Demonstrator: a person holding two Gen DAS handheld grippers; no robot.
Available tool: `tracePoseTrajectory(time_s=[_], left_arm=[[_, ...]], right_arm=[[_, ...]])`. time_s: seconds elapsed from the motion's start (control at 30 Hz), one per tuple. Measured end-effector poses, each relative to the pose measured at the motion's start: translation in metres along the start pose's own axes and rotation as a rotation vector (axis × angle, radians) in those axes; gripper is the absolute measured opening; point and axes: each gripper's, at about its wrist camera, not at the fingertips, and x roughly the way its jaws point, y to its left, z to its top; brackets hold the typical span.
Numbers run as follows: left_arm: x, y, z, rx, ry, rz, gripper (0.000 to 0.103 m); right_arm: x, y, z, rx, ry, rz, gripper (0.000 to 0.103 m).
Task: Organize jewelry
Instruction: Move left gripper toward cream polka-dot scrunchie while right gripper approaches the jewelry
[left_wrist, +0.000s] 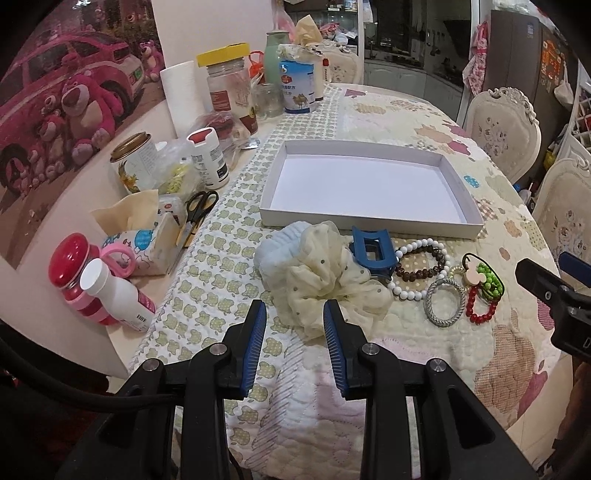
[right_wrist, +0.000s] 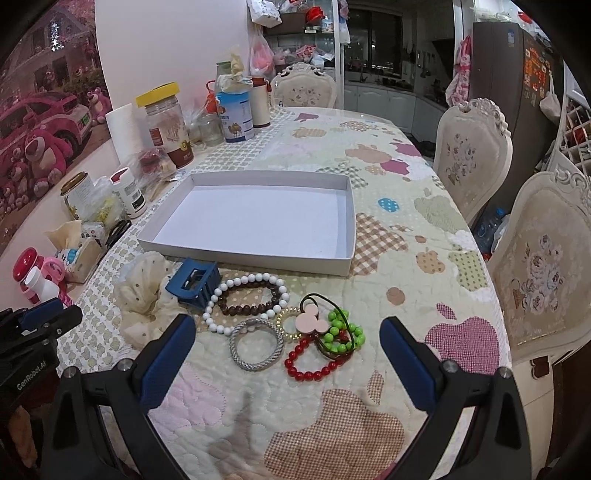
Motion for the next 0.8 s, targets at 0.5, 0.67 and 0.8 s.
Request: tracePoseTrajectory(time_s=[0.5,0.67,0.8], left_arm=[[-0.0019,-0.0022,0.0017,0.0,-0.013,-0.024,0.022],[-0.0025,-0.002,0.0015,-0.005,-0.014,-0.025,0.022],[-0.0037,-0.0011,0.0013,-0.007,-0.016,-0.024,0.022]], right_arm=[[-0.003,0.0053,0.0061,-0.014,0.008,-0.012,0.102],[-0.0027,0.0065,0.0062,-0.014,0.01,-0.008,0.102],[-0.0027,0.0071,0.0063,-0.015,0.011,-0.006,0.102]])
